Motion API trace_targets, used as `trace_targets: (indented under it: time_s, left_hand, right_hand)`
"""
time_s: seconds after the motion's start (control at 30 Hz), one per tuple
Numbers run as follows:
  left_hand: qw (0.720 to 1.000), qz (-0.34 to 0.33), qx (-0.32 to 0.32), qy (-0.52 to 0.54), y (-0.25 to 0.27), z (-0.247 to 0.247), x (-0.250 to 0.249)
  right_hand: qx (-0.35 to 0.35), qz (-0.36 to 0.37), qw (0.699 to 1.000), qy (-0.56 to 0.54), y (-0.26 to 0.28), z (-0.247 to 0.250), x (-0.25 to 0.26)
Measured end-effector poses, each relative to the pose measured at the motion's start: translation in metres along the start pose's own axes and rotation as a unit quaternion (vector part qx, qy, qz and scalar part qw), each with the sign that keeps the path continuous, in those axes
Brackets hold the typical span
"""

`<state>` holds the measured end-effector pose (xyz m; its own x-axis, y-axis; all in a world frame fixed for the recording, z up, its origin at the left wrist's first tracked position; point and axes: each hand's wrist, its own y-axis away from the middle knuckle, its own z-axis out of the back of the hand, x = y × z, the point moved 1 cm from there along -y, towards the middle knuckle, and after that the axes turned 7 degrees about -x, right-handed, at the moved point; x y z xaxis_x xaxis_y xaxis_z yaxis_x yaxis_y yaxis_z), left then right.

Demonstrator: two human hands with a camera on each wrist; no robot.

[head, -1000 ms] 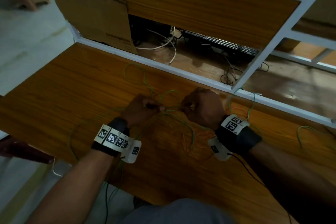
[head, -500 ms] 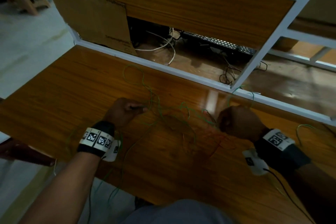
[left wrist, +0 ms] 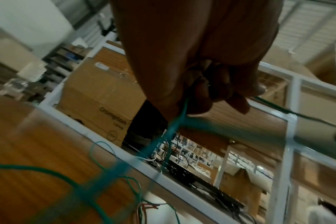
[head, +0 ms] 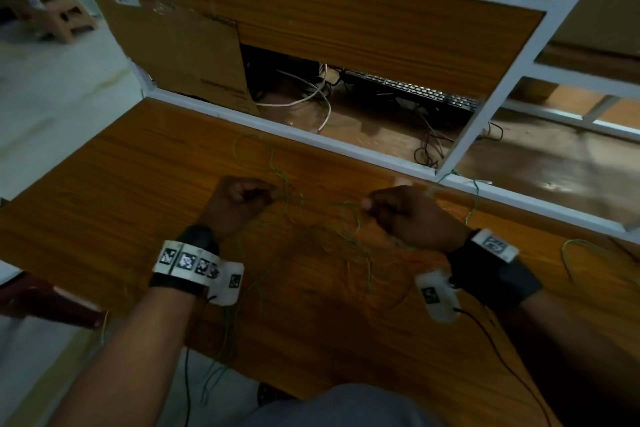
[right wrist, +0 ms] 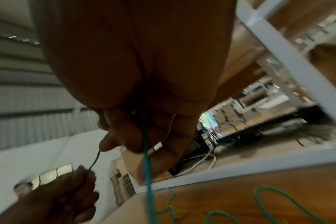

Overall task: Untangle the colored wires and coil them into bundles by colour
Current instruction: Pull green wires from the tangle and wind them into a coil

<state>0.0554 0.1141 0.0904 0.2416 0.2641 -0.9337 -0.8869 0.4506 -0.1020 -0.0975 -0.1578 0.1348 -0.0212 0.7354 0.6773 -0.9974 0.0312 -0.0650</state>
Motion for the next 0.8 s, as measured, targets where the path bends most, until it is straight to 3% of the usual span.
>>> trace_targets:
  time_s: [0.23, 0.33, 0.43, 0.5, 0.53, 0.67, 0.8]
  left_hand:
    - [0.998, 0.012, -0.019, -0.057, -0.025, 0.015, 0.017]
    - [0.996, 0.031, -0.052, -0.060, -0.026, 0.013, 0.026]
    - [0.996, 0.046, -0.004, -0.074, -0.019, 0.001, 0.022]
    - [0.994, 0.028, 0.038, -0.102, -0.017, -0.013, 0.012]
    - [0.991, 0.013, 0.056, -0.119, -0.017, -0.021, 0.006]
    - [0.981, -0.056, 0.097, -0.161, -0.013, -0.061, -0.017]
    - [0.978, -0.081, 0.121, -0.151, -0.008, -0.086, -0.034]
  right_hand:
    - [-0.057, -0.009, 0.996, 0.071, 0.031, 0.053, -0.041]
    - [-0.103, -0.063, 0.990, 0.071, 0.055, 0.078, -0.061]
    - [-0.043, -0.121, 0.983, 0.130, 0.077, 0.083, -0.076]
    - [0.017, -0.130, 0.965, 0.225, 0.079, 0.072, -0.077]
    - [0.011, -0.122, 0.957, 0.262, 0.076, 0.064, -0.074]
    - [-0.146, -0.087, 0.947, 0.271, 0.049, 0.025, -0.045]
    - [-0.232, -0.097, 0.938, 0.237, 0.034, -0.002, -0.014]
